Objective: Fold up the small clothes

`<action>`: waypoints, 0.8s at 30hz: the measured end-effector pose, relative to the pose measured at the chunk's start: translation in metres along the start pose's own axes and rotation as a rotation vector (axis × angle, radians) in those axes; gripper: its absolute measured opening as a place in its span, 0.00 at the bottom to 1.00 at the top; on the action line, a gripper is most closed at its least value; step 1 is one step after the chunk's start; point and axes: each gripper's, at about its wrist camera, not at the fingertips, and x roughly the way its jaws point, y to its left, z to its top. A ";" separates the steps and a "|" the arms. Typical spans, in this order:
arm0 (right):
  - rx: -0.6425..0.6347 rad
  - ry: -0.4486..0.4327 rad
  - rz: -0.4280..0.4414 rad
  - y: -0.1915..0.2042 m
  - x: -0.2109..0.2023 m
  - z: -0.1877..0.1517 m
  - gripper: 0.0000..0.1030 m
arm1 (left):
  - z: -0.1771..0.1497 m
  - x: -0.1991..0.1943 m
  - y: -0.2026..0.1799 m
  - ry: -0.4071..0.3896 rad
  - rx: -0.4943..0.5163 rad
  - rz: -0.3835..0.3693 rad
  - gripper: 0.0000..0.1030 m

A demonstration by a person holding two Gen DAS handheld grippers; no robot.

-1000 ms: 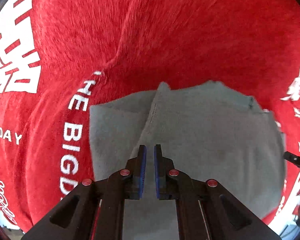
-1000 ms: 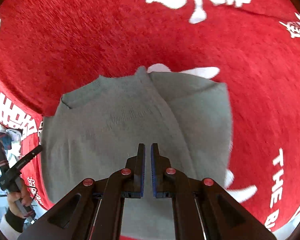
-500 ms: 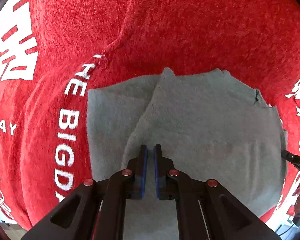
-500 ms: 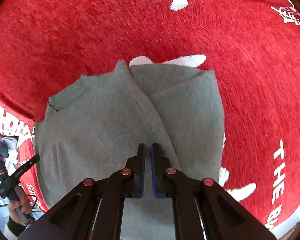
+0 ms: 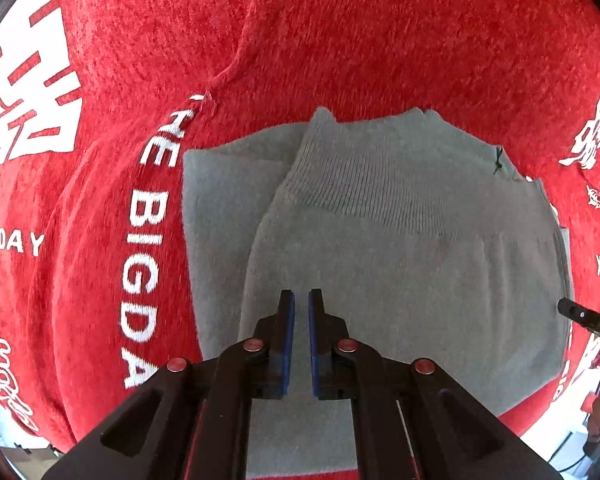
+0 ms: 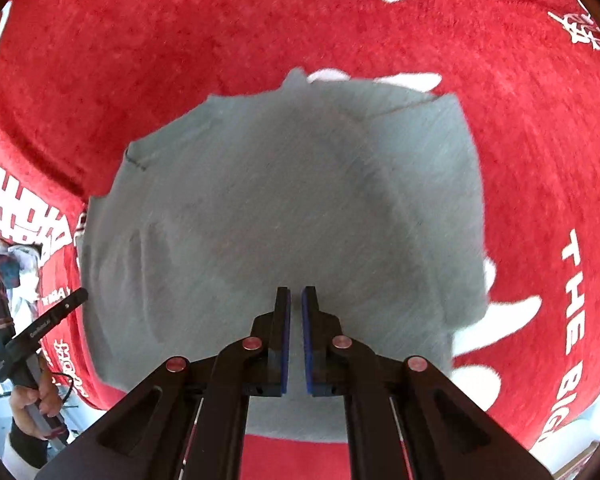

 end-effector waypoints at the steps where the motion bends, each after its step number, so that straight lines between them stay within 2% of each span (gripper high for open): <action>1: -0.006 0.003 0.001 0.004 0.000 -0.004 0.06 | -0.002 -0.001 0.000 0.001 0.002 0.002 0.08; 10: -0.049 0.032 0.019 0.038 0.010 -0.026 0.06 | -0.019 -0.008 0.013 -0.003 -0.033 -0.007 0.08; 11: -0.058 0.035 0.020 0.042 0.011 -0.028 0.06 | -0.023 -0.011 0.019 -0.001 -0.039 -0.015 0.15; 12: -0.069 0.039 0.021 0.048 0.013 -0.029 0.06 | -0.024 -0.010 0.021 0.006 -0.044 -0.022 0.31; 13: -0.081 0.043 0.022 0.053 0.014 -0.030 0.06 | -0.026 -0.010 0.023 0.012 -0.048 -0.030 0.80; 14: -0.093 0.047 0.026 0.059 0.016 -0.031 0.06 | -0.028 -0.013 0.024 -0.005 -0.052 -0.014 1.00; 16: -0.113 0.053 0.034 0.070 0.018 -0.032 0.06 | -0.031 -0.020 0.024 -0.048 -0.023 0.017 1.00; 19: -0.140 0.071 0.049 0.089 0.024 -0.030 0.07 | -0.030 -0.024 0.030 -0.051 -0.031 0.026 1.00; 21: -0.151 0.083 0.063 0.101 0.028 -0.029 0.16 | -0.027 -0.024 0.036 -0.047 -0.055 0.045 1.00; 22: -0.160 0.082 0.076 0.112 0.031 -0.026 0.32 | -0.026 -0.025 0.040 -0.041 -0.074 0.060 1.00; 23: -0.171 0.077 0.088 0.122 0.033 -0.024 0.55 | -0.025 -0.025 0.046 -0.034 -0.093 0.072 1.00; 24: -0.181 0.069 0.099 0.131 0.035 -0.021 0.62 | -0.024 -0.024 0.050 -0.031 -0.105 0.075 1.00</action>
